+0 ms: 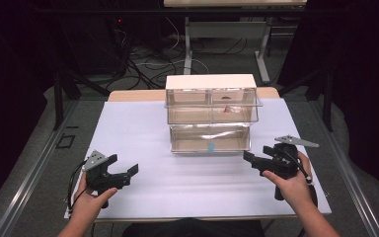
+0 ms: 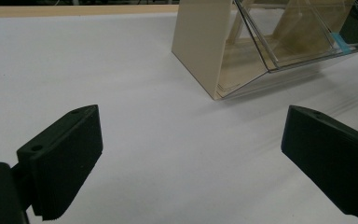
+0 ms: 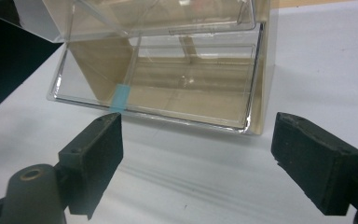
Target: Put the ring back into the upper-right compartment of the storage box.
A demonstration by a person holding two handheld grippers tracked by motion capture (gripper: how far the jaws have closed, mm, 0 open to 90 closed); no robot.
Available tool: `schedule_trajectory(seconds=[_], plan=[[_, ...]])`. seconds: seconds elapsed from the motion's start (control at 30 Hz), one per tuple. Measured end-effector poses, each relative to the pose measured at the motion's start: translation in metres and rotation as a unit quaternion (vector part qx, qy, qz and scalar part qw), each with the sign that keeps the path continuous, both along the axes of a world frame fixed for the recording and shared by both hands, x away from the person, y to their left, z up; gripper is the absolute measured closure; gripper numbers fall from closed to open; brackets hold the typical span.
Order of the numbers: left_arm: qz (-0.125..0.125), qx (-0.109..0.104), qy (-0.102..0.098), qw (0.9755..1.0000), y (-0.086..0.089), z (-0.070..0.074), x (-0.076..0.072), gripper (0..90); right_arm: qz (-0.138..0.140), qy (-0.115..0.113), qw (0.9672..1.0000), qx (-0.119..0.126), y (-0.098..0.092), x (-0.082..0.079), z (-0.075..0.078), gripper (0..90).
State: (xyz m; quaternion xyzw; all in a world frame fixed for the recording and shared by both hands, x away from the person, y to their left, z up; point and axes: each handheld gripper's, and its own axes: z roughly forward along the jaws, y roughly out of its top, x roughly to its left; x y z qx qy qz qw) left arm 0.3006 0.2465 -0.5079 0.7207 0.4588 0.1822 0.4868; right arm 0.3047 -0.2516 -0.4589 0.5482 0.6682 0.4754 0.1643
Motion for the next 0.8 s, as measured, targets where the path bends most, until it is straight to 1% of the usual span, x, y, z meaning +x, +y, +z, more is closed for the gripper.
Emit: schedule_trajectory(seconds=[0.03, 0.07, 0.1, 0.2, 0.27, 0.3, 0.33, 0.37, 0.43, 0.53, 0.57, 0.6, 0.63, 0.73, 0.8], plan=[[0.0, 0.0, 0.0, 1.0, 0.0, 0.0, 0.0, 5.4, 0.007, -0.002, 1.0, -0.003, -0.001, 0.0, -0.002, 16.3], [0.0, 0.0, 0.0, 1.0, 0.0, 0.0, 0.0, 5.4, 0.008, -0.009, 0.9999, -0.006, -0.001, 0.0, -0.005, 16.3], [0.0, 0.0, 0.001, 1.0, 0.0, 0.0, 0.0, 5.4, 0.009, -0.009, 0.9999, -0.004, -0.001, -0.001, -0.007, 16.3], [-0.001, 0.0, 0.001, 1.0, 0.0, 0.0, 0.0, 5.4, 0.011, -0.018, 0.9998, -0.004, -0.001, -0.002, -0.015, 16.2], [-0.002, -0.001, 0.004, 1.0, 0.0, 0.0, 0.0, 5.4, 0.013, -0.012, 0.9998, -0.004, -0.002, -0.003, -0.02, 16.3], [-0.001, -0.001, 0.004, 1.0, 0.0, 0.0, 0.0, 5.4, 0.012, -0.004, 0.9999, 0.002, -0.001, -0.004, -0.022, 16.3], [-0.001, 0.0, 0.004, 1.0, 0.0, 0.0, 0.0, 5.4, 0.014, -0.008, 0.9998, -0.008, -0.002, -0.003, -0.025, 16.2], [-0.001, 0.0, 0.005, 1.0, 0.0, 0.0, 0.001, 5.4, 0.013, 0.003, 0.9999, -0.003, -0.001, -0.004, -0.027, 16.2], [-0.001, 0.0, 0.004, 1.0, 0.0, 0.0, 0.001, 5.4, 0.014, 0.004, 0.9998, -0.014, -0.003, -0.004, -0.032, 16.2], [-0.001, 0.0, 0.004, 1.0, 0.001, 0.0, 0.001, 5.5, 0.013, 0.011, 0.9998, -0.009, -0.003, -0.005, -0.039, 16.2], [-0.001, 0.0, 0.004, 1.0, 0.001, 0.0, 0.002, 5.5, 0.019, 0.012, 0.9997, -0.01, -0.004, -0.005, -0.041, 16.3], [-0.001, 0.0, 0.004, 1.0, 0.001, 0.0, 0.002, 5.5, 0.022, 0.017, 0.9996, -0.004, -0.003, -0.006, -0.043, 16.2], [-0.002, -0.001, 0.004, 1.0, 0.001, 0.0, 0.002, 5.5, 0.024, 0.013, 0.9996, -0.006, -0.003, -0.005, -0.045, 16.2], [-0.003, 0.0, 0.004, 1.0, 0.0, 0.0, 0.002, 5.5, 0.03, 0.012, 0.9994, -0.014, -0.002, -0.005, -0.048, 16.2], [-0.001, -0.002, 0.001, 1.0, 0.0, -0.001, 0.003, 5.5, 0.034, 0.002, 0.9992, -0.022, -0.002, -0.005, -0.049, 16.2]])
